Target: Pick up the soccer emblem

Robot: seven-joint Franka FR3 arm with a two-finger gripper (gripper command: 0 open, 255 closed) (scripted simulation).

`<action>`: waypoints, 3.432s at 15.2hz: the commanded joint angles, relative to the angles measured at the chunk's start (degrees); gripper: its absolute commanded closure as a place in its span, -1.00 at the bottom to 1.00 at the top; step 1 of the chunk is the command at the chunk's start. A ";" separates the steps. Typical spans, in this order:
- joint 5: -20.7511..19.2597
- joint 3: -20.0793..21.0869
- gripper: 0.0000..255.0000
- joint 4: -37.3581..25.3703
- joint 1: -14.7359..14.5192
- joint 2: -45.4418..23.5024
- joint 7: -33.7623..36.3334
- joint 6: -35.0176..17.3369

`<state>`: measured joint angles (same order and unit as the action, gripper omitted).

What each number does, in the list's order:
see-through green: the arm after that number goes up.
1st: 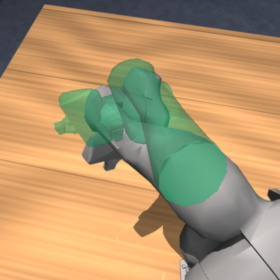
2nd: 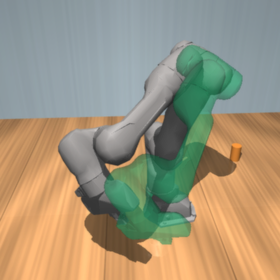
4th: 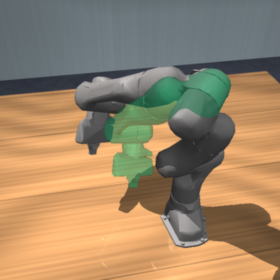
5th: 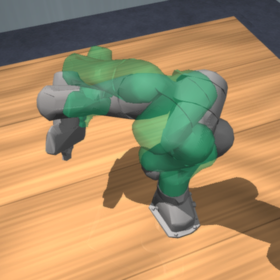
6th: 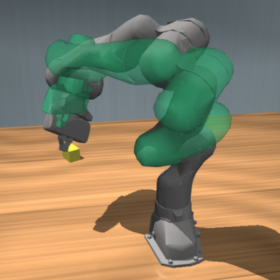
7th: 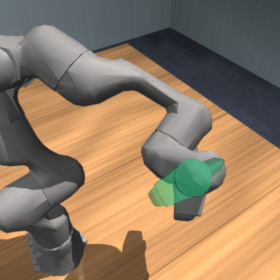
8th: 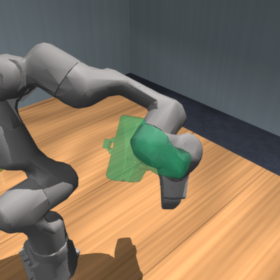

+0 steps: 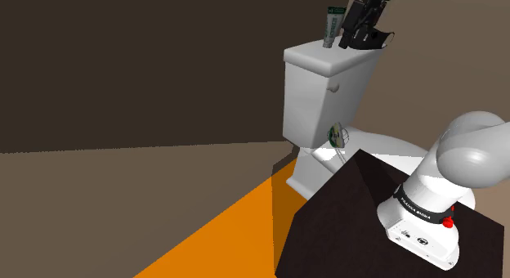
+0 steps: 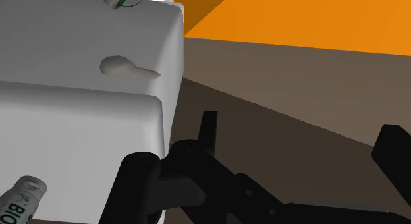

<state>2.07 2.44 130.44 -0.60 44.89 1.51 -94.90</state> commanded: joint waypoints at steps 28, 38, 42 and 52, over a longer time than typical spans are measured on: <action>-4.91 -13.93 -1.00 23.79 14.98 -25.47 2.88 -47.90; 3.35 -18.90 -1.00 22.50 16.77 -43.82 -2.51 -63.98; 7.54 -18.56 -1.00 22.48 16.31 -47.60 -5.67 -67.48; 12.38 -17.40 1.00 21.43 16.15 -51.67 -8.96 -70.15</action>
<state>14.31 -15.97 152.32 16.32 -6.07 -12.73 -160.32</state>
